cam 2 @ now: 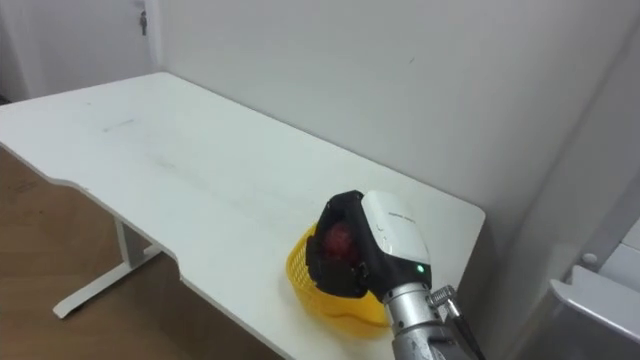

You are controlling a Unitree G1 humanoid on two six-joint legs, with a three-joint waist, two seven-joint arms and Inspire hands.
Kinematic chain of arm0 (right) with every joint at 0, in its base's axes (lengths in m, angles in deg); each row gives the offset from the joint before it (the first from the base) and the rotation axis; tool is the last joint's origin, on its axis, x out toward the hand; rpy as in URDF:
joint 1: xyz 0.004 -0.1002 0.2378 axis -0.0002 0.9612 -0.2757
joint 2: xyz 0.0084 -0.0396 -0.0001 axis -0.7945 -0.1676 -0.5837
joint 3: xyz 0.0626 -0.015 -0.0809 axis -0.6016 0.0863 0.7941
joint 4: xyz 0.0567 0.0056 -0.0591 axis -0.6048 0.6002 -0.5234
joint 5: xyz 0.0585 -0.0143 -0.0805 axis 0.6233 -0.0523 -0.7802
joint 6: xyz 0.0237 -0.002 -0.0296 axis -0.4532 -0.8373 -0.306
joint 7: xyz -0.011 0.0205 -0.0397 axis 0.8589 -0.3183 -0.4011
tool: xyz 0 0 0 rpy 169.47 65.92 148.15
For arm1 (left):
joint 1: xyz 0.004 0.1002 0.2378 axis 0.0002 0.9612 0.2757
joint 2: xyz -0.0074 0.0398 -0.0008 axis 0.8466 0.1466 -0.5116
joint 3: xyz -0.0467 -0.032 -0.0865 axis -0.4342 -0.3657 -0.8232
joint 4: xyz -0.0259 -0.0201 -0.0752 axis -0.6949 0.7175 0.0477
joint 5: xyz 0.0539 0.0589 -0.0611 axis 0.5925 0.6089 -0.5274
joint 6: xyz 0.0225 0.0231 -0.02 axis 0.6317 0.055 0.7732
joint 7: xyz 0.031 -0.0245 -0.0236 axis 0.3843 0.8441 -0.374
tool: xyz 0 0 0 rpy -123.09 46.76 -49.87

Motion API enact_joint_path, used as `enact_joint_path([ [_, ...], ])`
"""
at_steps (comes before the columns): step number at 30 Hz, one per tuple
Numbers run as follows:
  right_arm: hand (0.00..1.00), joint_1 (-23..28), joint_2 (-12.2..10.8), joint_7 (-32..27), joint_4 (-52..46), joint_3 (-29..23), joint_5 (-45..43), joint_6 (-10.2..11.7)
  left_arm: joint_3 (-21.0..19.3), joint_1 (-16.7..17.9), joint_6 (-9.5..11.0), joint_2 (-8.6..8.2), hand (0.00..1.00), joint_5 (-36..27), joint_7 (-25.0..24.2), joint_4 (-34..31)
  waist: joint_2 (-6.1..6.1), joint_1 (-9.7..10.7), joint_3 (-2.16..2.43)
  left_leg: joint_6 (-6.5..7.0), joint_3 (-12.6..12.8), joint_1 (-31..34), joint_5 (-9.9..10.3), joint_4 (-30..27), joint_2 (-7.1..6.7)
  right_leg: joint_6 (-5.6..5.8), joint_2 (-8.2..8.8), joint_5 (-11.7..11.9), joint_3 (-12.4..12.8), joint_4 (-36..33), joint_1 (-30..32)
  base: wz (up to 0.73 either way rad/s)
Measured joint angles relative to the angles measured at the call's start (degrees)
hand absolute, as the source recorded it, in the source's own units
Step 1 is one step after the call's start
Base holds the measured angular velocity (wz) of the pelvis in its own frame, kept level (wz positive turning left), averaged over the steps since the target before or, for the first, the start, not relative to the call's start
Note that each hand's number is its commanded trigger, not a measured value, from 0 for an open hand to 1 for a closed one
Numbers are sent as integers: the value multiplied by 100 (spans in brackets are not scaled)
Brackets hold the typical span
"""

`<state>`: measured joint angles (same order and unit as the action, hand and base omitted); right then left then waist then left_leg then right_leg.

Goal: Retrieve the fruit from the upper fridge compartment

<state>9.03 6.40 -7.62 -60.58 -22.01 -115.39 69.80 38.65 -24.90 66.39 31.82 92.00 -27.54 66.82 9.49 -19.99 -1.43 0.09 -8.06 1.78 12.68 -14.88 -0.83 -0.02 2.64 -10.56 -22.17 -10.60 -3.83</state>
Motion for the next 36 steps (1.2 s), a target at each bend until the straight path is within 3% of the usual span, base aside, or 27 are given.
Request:
enact_joint_path([
  [16, 100, -37, 45, 40, 133, 1, 47, -3, -6, 4, -22, 32, 0, -4, -122, 3, 0, -40, -1, -1, -1, 77, -1, 2, 1, 0, -3, 0, 4, 5, 85, 0],
  [26, 100, -37, 48, 39, 230, -8, 232, -9, -4, 31, -28, 45, 0, 3, -123, -7, 16, 77, 5, -1, -2, 98, -1, 5, 0, 0, -2, 0, -2, 3, 94, 0],
  [28, 5, -37, 53, 39, 242, -11, 219, -11, -6, 35, -28, 46, 0, 3, -132, -11, 22, 85, 9, -1, -1, 93, -1, -3, 0, 0, -2, 0, -2, 3, 91, 0],
  [29, 0, -37, 53, 39, 253, -11, 214, -12, -4, 43, -29, 45, 0, 3, -134, -17, 28, 86, 14, 0, -2, 89, -1, -7, -2, 0, -1, 0, -2, 3, 88, 0],
  [36, 0, -251, 54, 39, 460, -13, 205, -133, -5, 139, -48, 46, 0, 2, -133, -18, 38, 107, 20, 0, -2, 63, -3, -13, -2, 0, -1, 0, -1, 4, 64, 0],
])
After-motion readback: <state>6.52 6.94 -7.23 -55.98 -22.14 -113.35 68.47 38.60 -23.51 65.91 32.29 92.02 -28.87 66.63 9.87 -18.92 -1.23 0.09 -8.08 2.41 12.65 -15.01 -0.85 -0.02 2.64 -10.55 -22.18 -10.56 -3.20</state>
